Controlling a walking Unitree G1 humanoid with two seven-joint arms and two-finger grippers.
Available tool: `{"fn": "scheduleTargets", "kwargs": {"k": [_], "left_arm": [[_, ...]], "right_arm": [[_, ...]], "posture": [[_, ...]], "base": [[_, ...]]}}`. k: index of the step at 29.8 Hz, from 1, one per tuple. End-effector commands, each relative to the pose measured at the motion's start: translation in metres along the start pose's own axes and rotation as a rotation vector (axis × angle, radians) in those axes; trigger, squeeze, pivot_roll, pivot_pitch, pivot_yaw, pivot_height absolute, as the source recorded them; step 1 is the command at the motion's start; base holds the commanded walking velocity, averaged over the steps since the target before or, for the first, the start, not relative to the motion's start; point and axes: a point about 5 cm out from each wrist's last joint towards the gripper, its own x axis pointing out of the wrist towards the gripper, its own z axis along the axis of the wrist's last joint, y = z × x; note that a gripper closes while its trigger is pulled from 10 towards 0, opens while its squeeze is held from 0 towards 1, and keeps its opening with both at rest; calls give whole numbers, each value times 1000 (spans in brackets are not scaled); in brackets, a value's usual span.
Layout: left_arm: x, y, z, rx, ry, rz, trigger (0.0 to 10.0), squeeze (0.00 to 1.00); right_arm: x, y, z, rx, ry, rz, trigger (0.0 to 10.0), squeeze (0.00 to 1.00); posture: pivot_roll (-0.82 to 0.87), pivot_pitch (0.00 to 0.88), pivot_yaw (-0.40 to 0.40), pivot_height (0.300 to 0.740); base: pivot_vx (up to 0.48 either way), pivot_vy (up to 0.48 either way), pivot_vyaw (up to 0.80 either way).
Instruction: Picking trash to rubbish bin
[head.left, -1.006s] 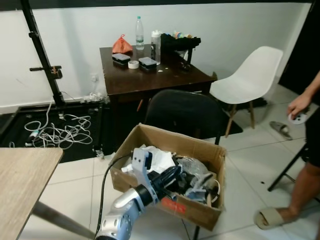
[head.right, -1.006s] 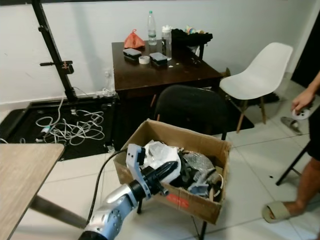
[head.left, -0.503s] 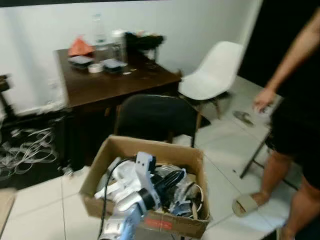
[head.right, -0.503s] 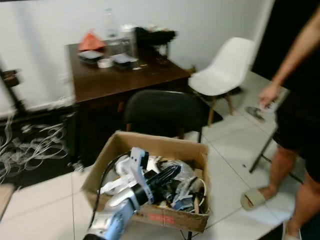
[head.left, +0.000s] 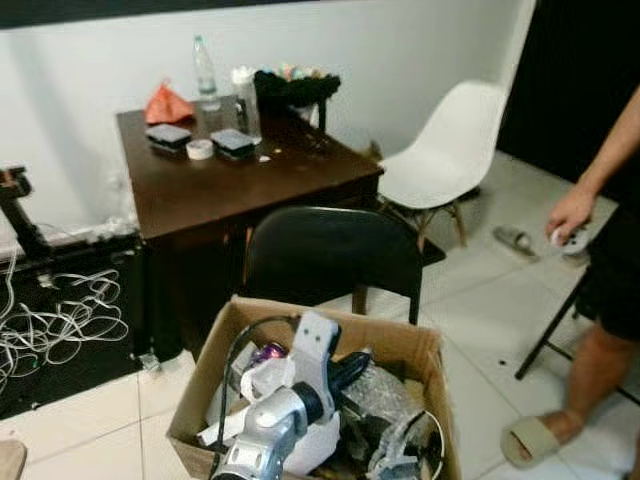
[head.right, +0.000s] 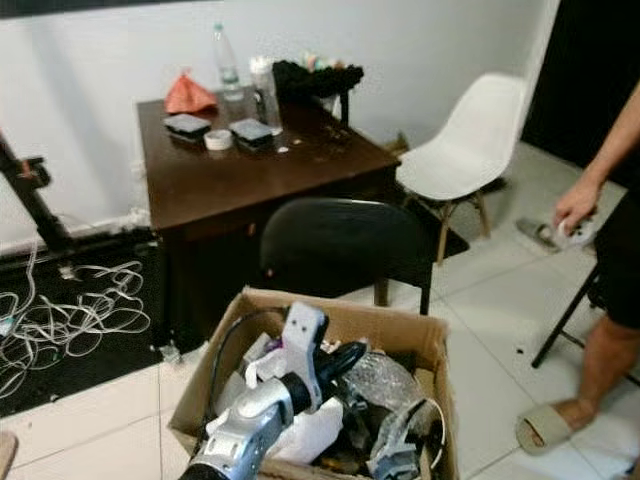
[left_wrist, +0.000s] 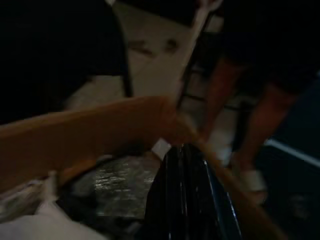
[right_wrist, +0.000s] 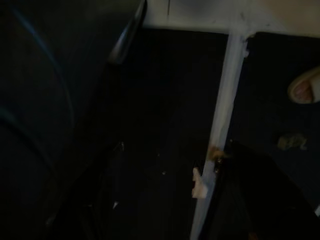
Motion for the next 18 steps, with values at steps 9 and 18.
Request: {"fn": "scheduleTargets", "kwargs": {"k": [9,18], "left_arm": [[-4,9,-15,48,68,115,10000,1000],[-3,5,-8,-161,-46,55,10000,0]], "right_arm": [[0,6,-10,-1,31,23,10000,0],[0,4,-9,-2,29,25,10000,0]], "posture": [[-183,110,67,740],[-178,110,65,740]], "base": [[0,0,0],[0,0,0]]}}
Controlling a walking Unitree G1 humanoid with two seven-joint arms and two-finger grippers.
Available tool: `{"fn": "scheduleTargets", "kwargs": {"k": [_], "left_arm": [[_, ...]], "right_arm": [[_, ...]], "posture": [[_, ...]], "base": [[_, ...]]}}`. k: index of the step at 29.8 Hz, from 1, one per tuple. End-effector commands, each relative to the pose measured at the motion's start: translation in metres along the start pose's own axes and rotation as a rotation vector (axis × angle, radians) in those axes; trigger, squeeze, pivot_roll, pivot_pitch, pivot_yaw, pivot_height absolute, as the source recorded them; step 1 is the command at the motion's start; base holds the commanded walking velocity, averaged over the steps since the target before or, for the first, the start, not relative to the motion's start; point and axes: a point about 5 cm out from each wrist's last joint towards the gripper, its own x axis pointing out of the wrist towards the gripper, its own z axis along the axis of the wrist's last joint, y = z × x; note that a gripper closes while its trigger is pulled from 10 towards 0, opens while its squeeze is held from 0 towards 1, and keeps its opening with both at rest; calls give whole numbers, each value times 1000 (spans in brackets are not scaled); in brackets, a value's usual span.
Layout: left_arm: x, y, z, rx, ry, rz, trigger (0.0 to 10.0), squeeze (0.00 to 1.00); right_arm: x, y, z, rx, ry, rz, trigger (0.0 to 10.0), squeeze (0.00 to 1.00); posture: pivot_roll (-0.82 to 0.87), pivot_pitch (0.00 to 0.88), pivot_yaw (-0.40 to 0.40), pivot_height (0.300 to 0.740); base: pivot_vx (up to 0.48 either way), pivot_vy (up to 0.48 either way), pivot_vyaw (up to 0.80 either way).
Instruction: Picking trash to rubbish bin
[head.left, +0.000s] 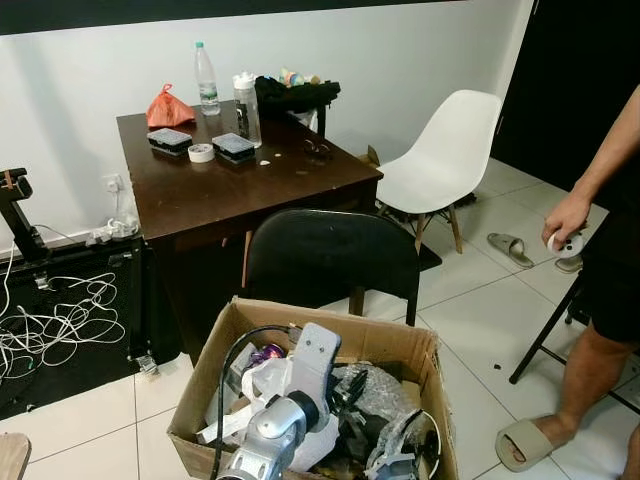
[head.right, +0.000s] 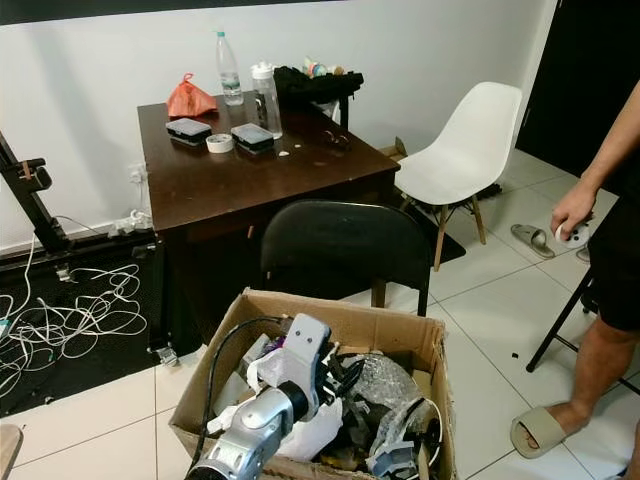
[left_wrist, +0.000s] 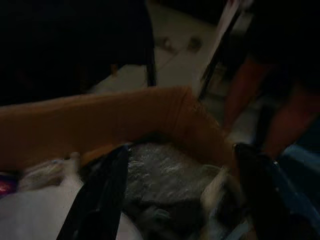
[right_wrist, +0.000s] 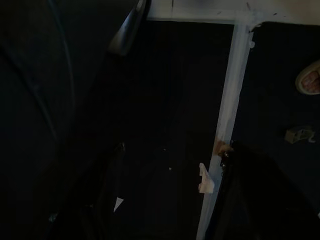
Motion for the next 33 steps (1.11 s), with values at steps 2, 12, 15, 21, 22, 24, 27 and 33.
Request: {"fn": "scheduleTargets", "kwargs": {"k": [2,12,15,21,22,24,27,33], "left_arm": [[0,-5,2,-113,-42,-53,10000,0],[-15,14,5,-231,-103,-80,10000,0],[-23,22,0,-224,-84,-68,10000,0],[-49,42,-24,-220,1,-32,10000,0],[-49,42,-24,-220,1,-32,10000,0],[-51,43,-25,-223,8,-35,10000,0],[-56,41,-30,-224,33,-57,10000,0],[-59,41,-38,-212,66,-64,10000,0]], "right_arm": [[0,4,-5,-6,22,16,10000,0],[0,7,3,-16,11,21,10000,0],[1,8,6,-20,5,23,10000,0],[0,14,0,-28,12,32,10000,0],[0,14,0,-28,12,32,10000,0],[0,14,-2,-28,15,34,10000,0],[0,17,-5,-32,20,40,10000,0],[0,18,-6,-35,21,41,10000,0]], "posture": [[-178,110,65,740],[-156,107,61,740],[-152,104,59,740],[-133,113,63,740],[-133,113,63,740],[-133,113,63,740],[-122,120,68,740],[-121,120,69,740]], "base": [[0,0,0],[-51,0,0],[-302,0,0],[-334,0,0],[-341,0,0],[-339,0,0],[-340,0,0],[-339,0,0]]}}
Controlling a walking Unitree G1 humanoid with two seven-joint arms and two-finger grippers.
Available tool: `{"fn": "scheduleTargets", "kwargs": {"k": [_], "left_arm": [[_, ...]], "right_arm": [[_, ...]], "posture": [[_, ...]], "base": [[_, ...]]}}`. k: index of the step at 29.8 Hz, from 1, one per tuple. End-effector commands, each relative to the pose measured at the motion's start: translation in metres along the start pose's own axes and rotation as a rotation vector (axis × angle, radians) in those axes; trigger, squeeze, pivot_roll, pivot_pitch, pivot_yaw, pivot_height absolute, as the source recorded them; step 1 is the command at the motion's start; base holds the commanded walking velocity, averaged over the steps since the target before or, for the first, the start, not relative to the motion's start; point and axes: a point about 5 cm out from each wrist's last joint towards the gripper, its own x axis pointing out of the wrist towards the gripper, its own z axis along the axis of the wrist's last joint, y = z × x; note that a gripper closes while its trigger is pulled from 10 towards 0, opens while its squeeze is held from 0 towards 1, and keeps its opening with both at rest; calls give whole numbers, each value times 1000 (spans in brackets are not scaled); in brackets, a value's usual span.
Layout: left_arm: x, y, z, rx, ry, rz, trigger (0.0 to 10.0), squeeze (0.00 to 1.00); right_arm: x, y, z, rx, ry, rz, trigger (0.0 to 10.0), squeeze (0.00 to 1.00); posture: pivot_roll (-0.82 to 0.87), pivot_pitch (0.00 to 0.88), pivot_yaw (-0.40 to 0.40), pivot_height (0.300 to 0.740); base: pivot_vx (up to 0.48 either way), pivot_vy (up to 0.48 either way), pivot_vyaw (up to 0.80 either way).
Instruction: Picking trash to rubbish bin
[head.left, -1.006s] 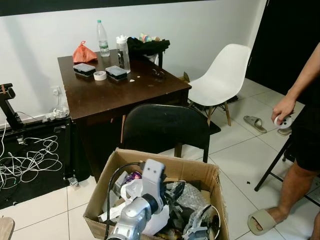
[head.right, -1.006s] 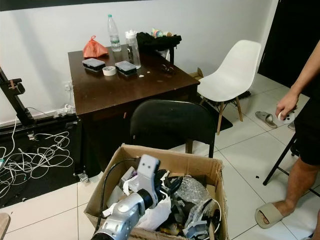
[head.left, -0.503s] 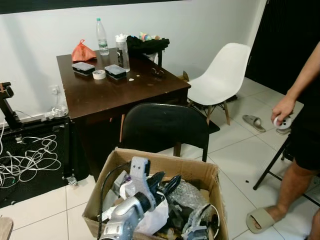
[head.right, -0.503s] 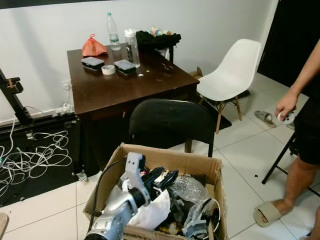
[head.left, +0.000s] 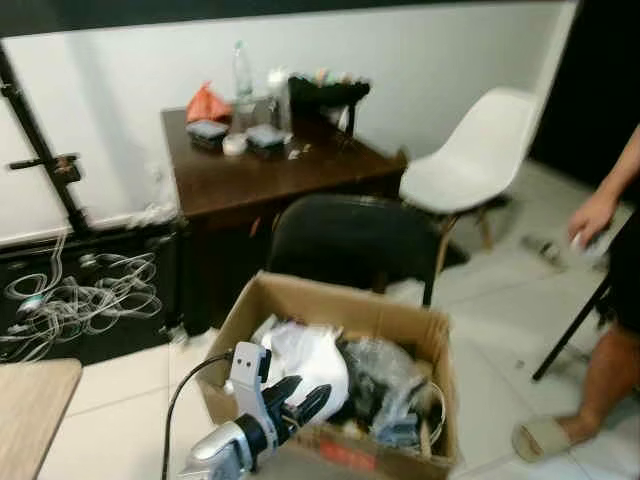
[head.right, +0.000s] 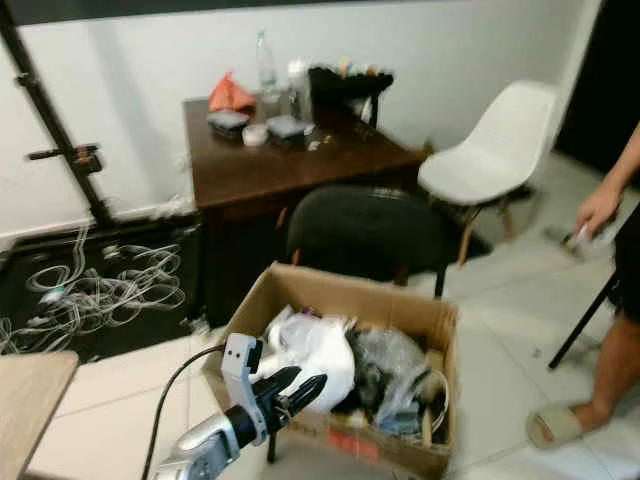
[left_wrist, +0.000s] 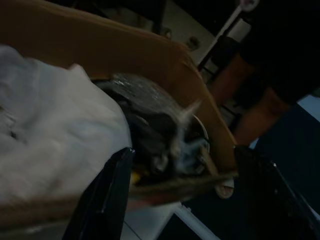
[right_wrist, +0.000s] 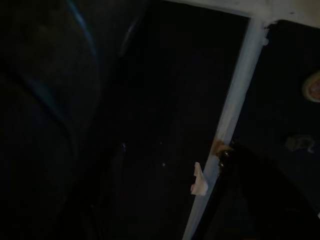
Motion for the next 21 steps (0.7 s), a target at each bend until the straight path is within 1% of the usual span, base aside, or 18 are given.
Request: {"fn": "scheduleTargets", "kwargs": {"k": [1,6,8,9,10,12,13,15,16,19,20,21], "left_arm": [[0,1,0,23,21,-11,10000,0],[-4,4,-5,33,48,-3,10000,0],[-9,8,-12,41,80,14,10000,0],[-9,8,-12,41,80,14,10000,0],[-12,9,-16,46,96,23,10000,0],[-23,17,-30,55,161,68,10000,0],[-23,17,-30,55,161,68,10000,0],[-30,21,-38,65,205,100,10000,0],[-30,21,-38,65,205,100,10000,0],[-47,31,-53,79,291,185,10000,0],[-47,31,-53,79,291,185,10000,0],[-51,34,-56,71,301,210,10000,0]], "right_arm": [[0,10,-5,-5,18,30,10000,0],[0,10,-2,-7,13,29,10000,0],[0,10,1,-9,8,28,10000,0],[0,10,1,-9,8,28,10000,0],[0,10,2,-10,6,28,10000,0],[0,9,4,-14,4,26,10000,0],[0,9,4,-14,4,26,10000,0],[0,9,5,-18,3,25,10000,0],[0,9,5,-18,3,25,10000,0],[0,8,3,-25,4,23,10000,0],[0,8,3,-25,4,23,10000,0],[0,8,3,-26,4,23,10000,0]], "posture": [[-121,120,69,740],[-120,122,67,740],[-120,120,65,740],[-120,120,65,740],[-120,120,65,740],[-120,116,64,740],[-120,116,64,740],[-121,111,63,740],[-121,111,63,740],[-119,105,63,740],[-119,105,63,740],[-119,105,63,740]], "base": [[-341,0,0],[-337,0,0],[-337,0,0],[-337,0,0],[-337,0,0],[-339,0,0],[-341,0,0],[-341,0,0],[-341,0,0],[-339,0,0],[-337,0,0],[-244,0,0]]}}
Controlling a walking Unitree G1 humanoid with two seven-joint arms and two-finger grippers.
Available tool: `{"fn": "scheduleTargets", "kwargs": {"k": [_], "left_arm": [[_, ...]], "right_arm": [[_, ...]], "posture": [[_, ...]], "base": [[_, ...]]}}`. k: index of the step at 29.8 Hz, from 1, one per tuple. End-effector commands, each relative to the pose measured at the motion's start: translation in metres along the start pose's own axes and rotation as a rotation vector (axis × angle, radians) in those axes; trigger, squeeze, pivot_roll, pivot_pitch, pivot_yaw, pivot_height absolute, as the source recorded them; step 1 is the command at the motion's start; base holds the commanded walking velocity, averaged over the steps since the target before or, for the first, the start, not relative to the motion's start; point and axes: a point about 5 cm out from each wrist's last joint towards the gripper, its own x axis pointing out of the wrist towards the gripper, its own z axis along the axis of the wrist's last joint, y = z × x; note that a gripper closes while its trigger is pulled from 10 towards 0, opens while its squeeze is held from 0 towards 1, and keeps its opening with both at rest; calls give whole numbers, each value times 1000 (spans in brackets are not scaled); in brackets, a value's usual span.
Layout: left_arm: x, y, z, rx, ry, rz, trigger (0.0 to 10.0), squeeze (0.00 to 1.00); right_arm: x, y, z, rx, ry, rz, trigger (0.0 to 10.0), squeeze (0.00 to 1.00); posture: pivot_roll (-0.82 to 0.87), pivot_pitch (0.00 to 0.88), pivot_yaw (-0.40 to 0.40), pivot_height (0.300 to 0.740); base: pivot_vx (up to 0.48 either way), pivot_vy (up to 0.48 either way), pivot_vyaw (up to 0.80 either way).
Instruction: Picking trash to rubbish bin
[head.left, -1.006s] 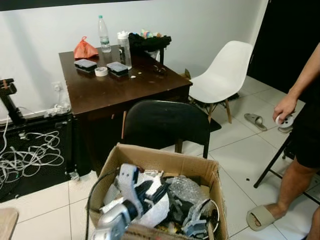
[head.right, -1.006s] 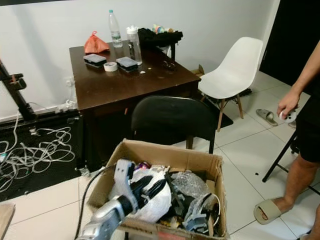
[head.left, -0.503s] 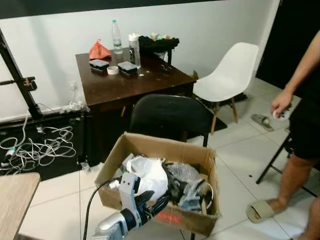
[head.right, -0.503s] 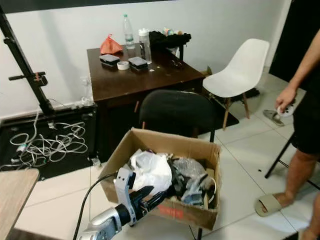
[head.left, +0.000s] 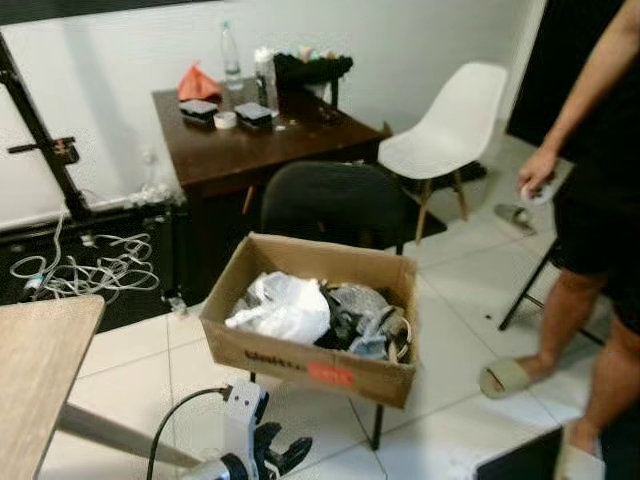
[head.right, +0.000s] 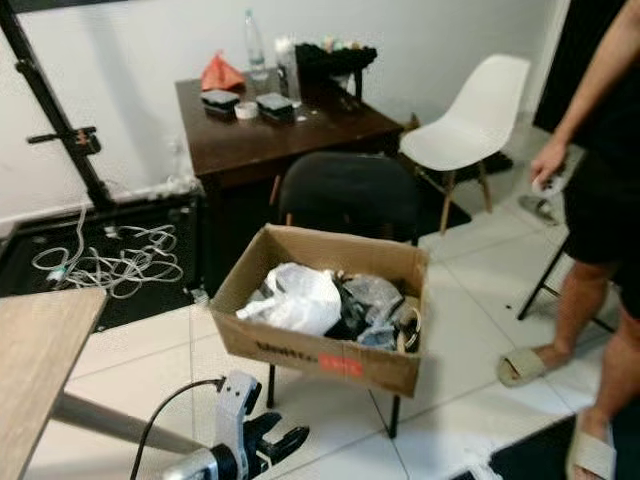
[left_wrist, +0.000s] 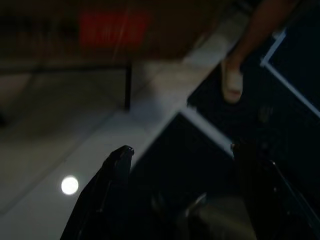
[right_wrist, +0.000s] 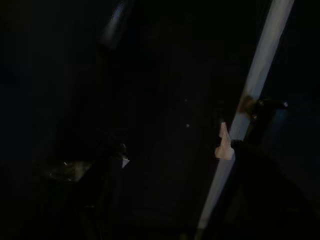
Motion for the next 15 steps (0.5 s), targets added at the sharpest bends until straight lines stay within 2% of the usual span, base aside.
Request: {"fn": "scheduleTargets", "kwargs": {"k": [1,2,4,8,10,11,12,15], "left_arm": [[-14,11,-18,-16,63,65,10000,0],[-22,20,-26,-43,88,137,10000,0],[-31,27,-34,-61,109,211,10000,0],[-39,34,-42,-68,141,288,10000,0],[-53,41,-58,-80,204,396,10000,0],[-53,41,-58,-80,204,396,10000,0],[-62,43,-70,-93,248,449,10000,0],[-69,44,-79,-99,288,486,10000,0]], "right_arm": [[0,10,-7,-12,22,32,10000,0],[0,9,-7,-15,21,31,10000,0],[0,9,-7,-18,20,30,10000,0],[0,9,-7,-20,16,30,10000,0],[0,8,-5,-18,7,33,10000,0],[0,8,-5,-18,7,33,10000,0],[0,8,-4,-23,2,37,10000,0],[0,9,-4,-27,-3,41,10000,0]], "posture": [[-119,105,63,740],[-117,101,62,740],[-112,97,62,740],[-108,99,61,740],[-104,101,61,740],[-104,101,61,740],[-104,101,60,740],[-107,101,60,740]], "base": [[-244,0,0],[0,0,0],[0,0,0],[0,0,0],[0,0,0],[0,0,0],[0,0,0],[0,0,0]]}}
